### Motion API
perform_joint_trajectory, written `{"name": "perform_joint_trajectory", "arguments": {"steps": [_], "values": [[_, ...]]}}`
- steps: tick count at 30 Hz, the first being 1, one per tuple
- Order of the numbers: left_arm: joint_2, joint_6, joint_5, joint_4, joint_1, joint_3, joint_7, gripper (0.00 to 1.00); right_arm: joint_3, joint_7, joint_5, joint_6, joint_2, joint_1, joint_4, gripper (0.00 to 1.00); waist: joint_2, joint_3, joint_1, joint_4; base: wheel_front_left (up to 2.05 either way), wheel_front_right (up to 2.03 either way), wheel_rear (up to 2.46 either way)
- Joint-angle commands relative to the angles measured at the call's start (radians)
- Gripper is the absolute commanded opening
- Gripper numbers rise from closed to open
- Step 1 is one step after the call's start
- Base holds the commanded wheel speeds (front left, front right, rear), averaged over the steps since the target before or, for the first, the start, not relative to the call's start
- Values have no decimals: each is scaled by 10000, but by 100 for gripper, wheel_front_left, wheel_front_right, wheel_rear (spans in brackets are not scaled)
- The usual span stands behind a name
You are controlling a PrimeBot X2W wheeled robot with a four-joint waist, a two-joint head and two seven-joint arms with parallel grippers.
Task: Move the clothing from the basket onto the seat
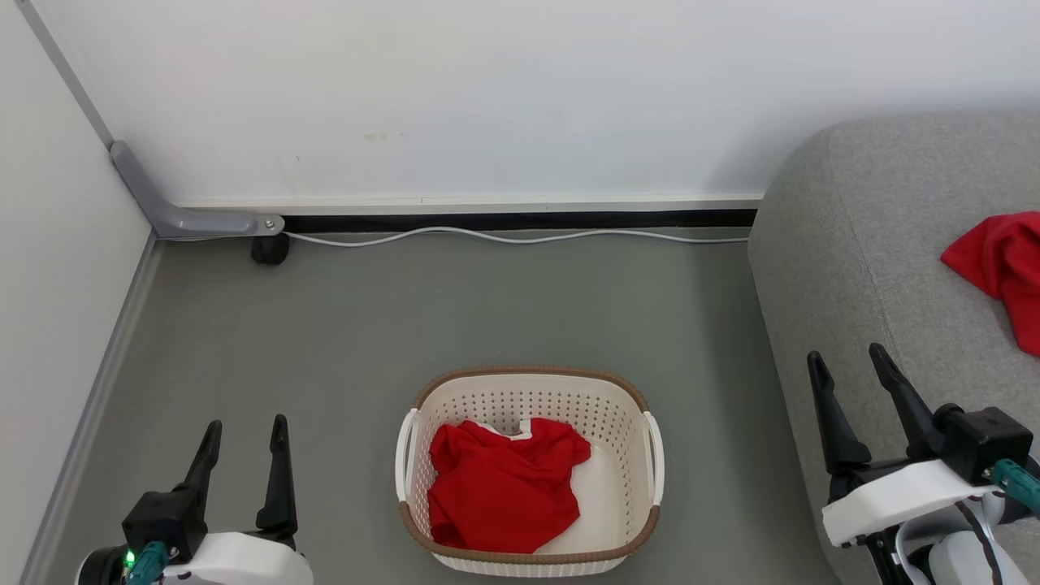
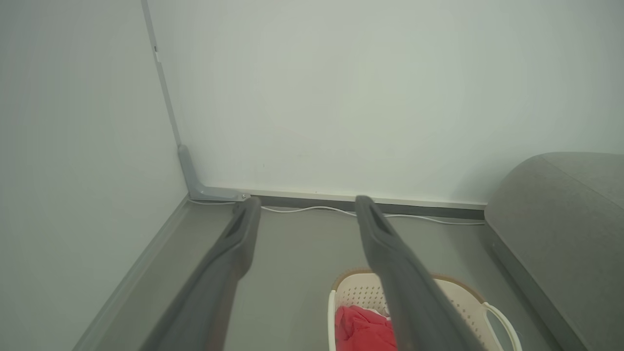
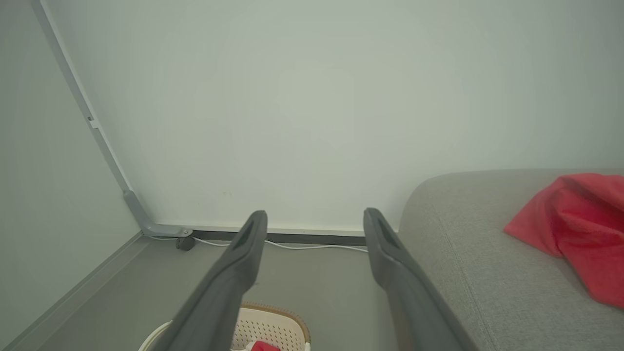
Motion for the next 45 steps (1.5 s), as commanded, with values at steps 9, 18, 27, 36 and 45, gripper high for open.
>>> {"name": "perform_joint_trajectory", "arguments": {"steps": [9,18,27,36,45], "values": [[90,82,-116,-320,-249,101,-59,100,108,-61,46,29,-24,-208,-289,100,-1,121,0,-43,0,0,0],[90,80,-201,-191,-476,-243,-59,100,-22,-61,85,29,-12,-361,-331,100,-1,461,0,-104,0,0,0],[90,195,-551,140,-993,-985,-59,100,-193,-61,51,29,39,-869,-635,100,-1,1599,0,-267,0,0,0],[89,353,-1026,654,-2150,-2009,-59,100,-247,-61,101,29,47,-1886,-1105,100,-1,3386,0,-503,0,0,0],[89,375,-1136,1422,-3649,-2876,-59,100,-248,-61,189,29,61,-3026,-1553,100,-1,5272,0,-791,0,0,0]]}}
